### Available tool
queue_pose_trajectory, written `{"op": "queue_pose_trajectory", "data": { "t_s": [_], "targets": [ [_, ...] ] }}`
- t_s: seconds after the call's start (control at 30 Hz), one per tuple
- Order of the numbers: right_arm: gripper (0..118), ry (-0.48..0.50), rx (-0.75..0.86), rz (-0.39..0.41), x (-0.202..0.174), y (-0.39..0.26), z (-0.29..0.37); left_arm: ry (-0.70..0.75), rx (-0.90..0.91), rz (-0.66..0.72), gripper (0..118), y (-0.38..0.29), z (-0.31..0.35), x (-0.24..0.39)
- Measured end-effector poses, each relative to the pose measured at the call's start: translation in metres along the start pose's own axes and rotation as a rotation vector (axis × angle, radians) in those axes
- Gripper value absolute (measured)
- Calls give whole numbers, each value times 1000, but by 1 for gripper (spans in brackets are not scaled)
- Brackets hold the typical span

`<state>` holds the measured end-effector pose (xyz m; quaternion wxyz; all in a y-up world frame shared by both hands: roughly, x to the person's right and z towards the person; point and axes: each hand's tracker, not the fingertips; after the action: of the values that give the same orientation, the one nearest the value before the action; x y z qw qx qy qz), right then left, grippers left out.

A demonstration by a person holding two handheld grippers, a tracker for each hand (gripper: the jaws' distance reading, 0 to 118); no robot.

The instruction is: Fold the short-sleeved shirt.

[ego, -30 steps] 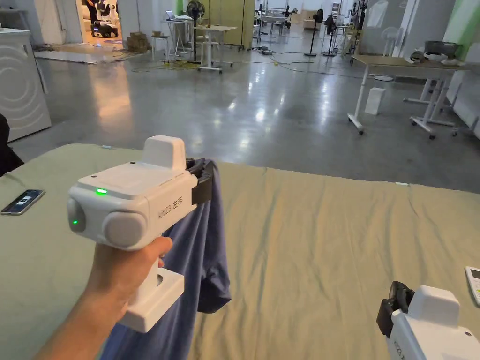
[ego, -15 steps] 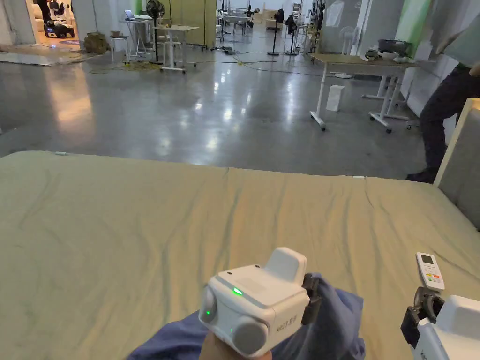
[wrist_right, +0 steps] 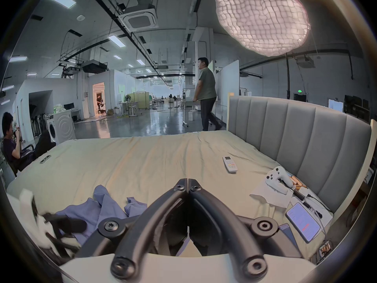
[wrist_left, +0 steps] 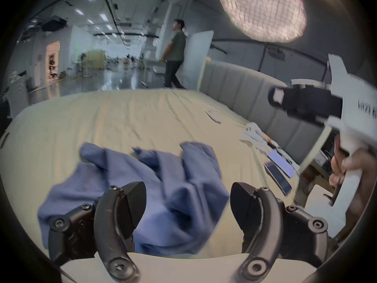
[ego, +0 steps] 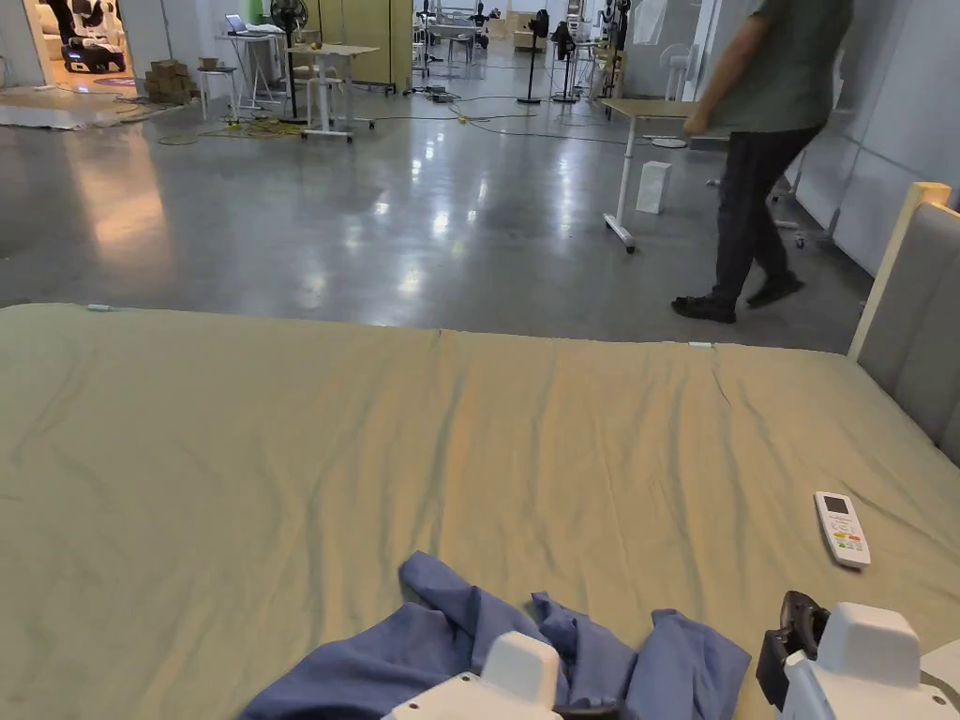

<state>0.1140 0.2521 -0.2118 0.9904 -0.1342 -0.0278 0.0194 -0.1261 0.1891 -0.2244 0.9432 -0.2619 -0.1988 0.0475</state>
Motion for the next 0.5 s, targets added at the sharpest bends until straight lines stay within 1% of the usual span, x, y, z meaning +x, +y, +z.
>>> {"op": "queue_pose_trajectory", "data": {
  "t_s": [0.1,0.17,0.23,0.3,0.37,0.4,0.43,0.5],
  "targets": [
    [0,18,27,24,-9,8,0,152,103,20,85,19,25,-27],
    [0,30,38,30,-15,12,-2,239,170,20,81,28,36,-49],
    [0,39,54,41,-20,18,-2,329,219,7,74,40,54,-65],
    [0,48,68,45,-26,24,-2,378,251,-5,65,48,68,-81],
    [0,55,80,54,-31,29,-2,429,280,-31,43,55,83,-92],
    [0,57,84,57,-33,30,-3,459,287,-44,28,55,89,-97],
    [0,64,91,59,-36,29,-6,487,287,-48,9,57,95,-102],
    [0,69,98,59,-40,31,-8,495,292,-33,3,57,105,-111]
  ]
}}
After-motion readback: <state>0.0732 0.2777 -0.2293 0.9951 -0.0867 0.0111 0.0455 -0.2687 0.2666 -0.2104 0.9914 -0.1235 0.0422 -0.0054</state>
